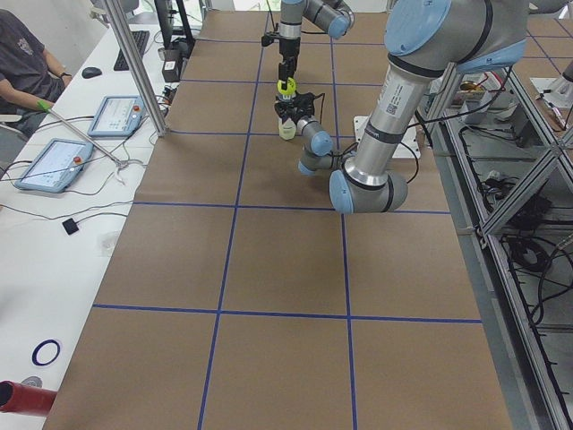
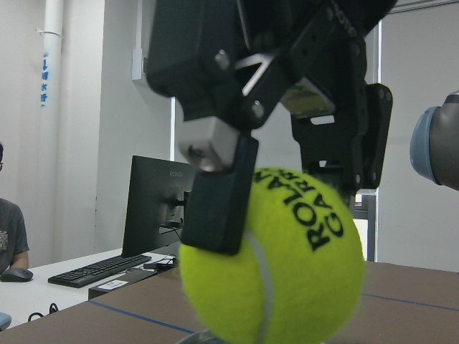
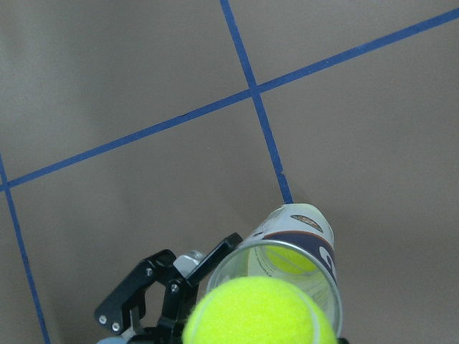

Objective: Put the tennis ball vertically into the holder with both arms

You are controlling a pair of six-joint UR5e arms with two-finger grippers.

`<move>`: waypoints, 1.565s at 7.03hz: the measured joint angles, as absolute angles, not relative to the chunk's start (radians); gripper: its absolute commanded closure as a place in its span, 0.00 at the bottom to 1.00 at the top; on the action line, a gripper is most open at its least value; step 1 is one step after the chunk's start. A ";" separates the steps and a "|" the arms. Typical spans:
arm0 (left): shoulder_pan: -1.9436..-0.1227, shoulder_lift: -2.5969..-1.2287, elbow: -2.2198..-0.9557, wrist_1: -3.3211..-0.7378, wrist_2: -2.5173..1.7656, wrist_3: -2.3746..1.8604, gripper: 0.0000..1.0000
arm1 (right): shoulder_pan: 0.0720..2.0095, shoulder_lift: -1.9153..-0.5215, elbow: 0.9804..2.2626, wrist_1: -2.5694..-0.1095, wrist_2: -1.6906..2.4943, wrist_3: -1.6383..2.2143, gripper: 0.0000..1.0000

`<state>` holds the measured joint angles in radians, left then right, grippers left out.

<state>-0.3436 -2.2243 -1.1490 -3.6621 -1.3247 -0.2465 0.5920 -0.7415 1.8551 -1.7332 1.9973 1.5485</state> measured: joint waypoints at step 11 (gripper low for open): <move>-0.345 -2.223 -1.175 -3.662 -1.317 -0.249 0.01 | 0.614 -0.745 1.862 -1.732 2.005 1.547 0.02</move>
